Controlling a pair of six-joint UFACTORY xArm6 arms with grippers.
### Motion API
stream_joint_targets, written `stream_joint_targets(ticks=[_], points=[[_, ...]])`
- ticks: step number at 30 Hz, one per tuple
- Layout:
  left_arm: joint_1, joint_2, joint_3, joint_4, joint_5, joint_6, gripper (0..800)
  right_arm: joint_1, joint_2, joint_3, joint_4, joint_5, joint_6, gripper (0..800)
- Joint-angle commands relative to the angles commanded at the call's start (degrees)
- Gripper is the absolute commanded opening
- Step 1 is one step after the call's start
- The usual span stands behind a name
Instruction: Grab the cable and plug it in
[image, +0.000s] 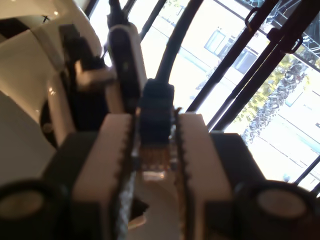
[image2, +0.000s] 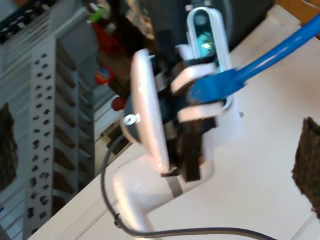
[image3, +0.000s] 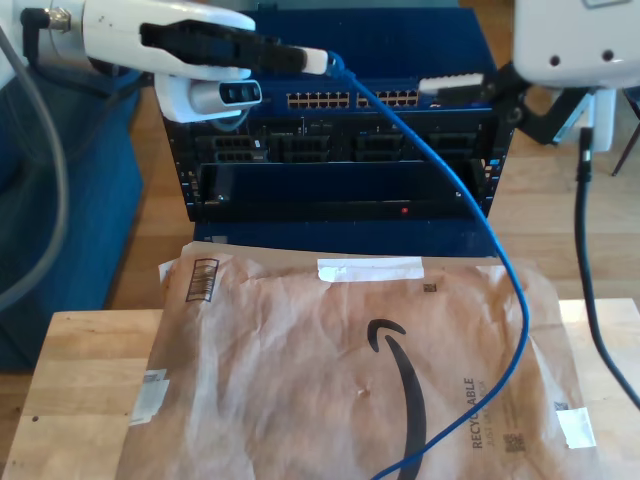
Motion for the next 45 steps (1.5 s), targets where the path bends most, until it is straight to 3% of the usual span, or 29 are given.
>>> stream_joint_targets(ticks=[13,34,41,45], points=[[1.4,0.5,0.3,-2.3,3.0,-0.6,6,11.4,-0.6,5.5,-0.1,-7.5,-4.7,758],[2.4,0.7,1.8,-5.7,6.7,-0.7,11,14.6,-2.1,7.6,1.3,-14.6,-9.0,751],[2.4,0.7,3.1,-5.7,7.4,-0.7,20,14.7,-1.7,7.6,1.7,-15.6,-8.9,658],[2.3,0.7,3.5,-6.1,7.4,-0.7,20,14.6,-1.7,7.6,3.6,-15.6,-9.0,531]])
